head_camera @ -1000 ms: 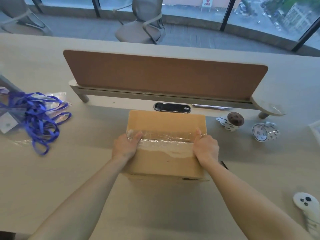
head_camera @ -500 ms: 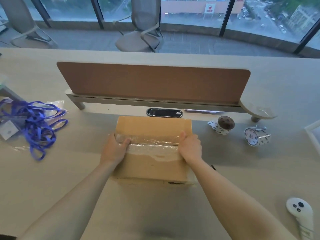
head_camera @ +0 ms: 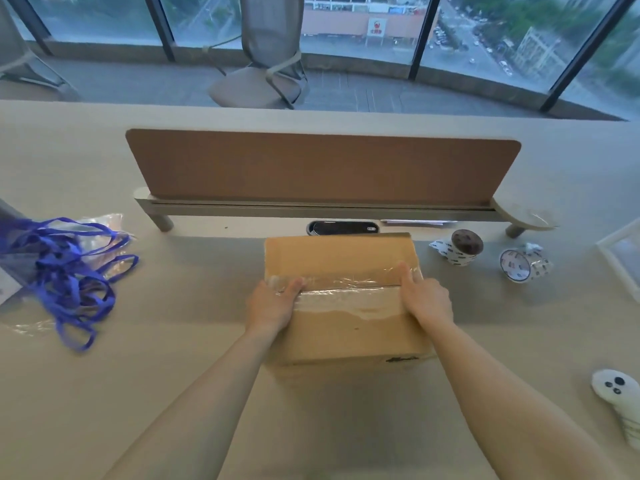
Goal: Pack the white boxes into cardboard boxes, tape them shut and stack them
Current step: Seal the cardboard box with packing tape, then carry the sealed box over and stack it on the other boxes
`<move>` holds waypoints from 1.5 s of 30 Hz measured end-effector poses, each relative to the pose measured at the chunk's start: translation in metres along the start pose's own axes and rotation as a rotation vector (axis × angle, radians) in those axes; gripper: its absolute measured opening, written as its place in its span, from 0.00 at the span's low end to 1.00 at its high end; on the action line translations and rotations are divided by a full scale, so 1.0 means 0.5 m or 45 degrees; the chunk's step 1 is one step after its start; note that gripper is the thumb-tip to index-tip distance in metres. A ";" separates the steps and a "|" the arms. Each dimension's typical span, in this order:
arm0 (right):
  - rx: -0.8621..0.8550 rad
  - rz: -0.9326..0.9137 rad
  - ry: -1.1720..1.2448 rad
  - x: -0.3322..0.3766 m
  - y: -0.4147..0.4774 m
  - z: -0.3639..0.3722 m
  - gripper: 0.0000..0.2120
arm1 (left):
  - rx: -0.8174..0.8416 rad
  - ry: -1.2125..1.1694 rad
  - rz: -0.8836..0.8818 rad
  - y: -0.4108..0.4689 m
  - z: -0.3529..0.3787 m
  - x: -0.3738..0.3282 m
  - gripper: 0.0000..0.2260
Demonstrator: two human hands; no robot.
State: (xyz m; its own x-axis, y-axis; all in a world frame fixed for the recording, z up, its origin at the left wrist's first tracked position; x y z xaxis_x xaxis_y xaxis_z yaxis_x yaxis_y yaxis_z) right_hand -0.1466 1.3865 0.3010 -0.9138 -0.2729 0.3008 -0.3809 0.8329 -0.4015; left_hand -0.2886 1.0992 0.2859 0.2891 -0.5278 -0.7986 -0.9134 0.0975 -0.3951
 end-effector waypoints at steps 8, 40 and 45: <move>-0.278 0.116 -0.016 -0.075 -0.163 -0.046 0.41 | 0.239 0.081 0.173 -0.042 -0.021 0.004 0.29; -1.316 1.699 0.597 -1.705 -1.326 -0.338 0.33 | 1.958 0.455 1.349 -1.815 0.822 0.038 0.24; -1.366 1.940 0.601 -1.877 -1.463 -0.318 0.36 | 2.194 0.520 1.347 -2.060 0.909 0.130 0.20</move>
State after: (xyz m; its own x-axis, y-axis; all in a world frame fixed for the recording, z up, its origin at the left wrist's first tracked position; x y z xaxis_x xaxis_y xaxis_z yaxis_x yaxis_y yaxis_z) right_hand 1.0122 1.1102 0.4500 -0.1651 0.8433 0.5114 0.9856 0.1603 0.0538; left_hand 0.8011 1.3479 0.4344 -0.3443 0.1595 -0.9252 0.5724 0.8168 -0.0721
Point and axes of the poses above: each hand's wrist, its own y-axis towards the middle knuckle, its own z-axis out of the palm, x = y × z, the point moved 5 cm from there along y, towards the middle knuckle, and after that the axes turned 8 degrees about -y, right-handed, at the moved point
